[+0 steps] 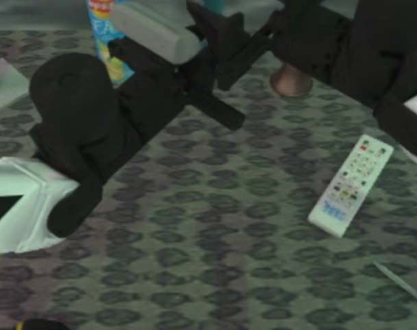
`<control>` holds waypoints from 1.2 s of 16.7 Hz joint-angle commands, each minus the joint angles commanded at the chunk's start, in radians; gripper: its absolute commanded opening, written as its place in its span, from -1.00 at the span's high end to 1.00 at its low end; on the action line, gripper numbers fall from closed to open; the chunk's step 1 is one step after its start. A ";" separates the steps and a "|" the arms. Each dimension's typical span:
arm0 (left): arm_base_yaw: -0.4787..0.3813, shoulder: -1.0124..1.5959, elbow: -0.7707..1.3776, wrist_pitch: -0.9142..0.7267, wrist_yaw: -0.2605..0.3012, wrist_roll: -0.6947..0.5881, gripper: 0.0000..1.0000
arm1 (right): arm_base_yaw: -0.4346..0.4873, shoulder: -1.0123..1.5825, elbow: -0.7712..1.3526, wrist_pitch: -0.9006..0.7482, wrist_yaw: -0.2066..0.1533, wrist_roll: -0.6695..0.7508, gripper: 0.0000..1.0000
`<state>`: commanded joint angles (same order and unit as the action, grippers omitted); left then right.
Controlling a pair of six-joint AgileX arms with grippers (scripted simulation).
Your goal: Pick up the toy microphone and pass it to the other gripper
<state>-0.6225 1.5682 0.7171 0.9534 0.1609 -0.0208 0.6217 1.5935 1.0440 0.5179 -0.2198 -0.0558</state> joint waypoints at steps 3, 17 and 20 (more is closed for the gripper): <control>0.000 0.000 0.000 0.000 0.000 0.000 1.00 | 0.005 0.017 0.016 0.003 0.005 0.000 -1.00; 0.000 0.000 0.000 0.000 0.000 0.000 1.00 | 0.005 0.017 0.016 0.003 0.005 0.000 0.81; 0.000 0.000 0.000 0.000 0.000 0.000 1.00 | 0.005 0.017 0.016 0.003 0.005 0.000 1.00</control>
<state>-0.6225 1.5682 0.7171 0.9534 0.1609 -0.0208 0.6266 1.6103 1.0600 0.5213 -0.2147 -0.0555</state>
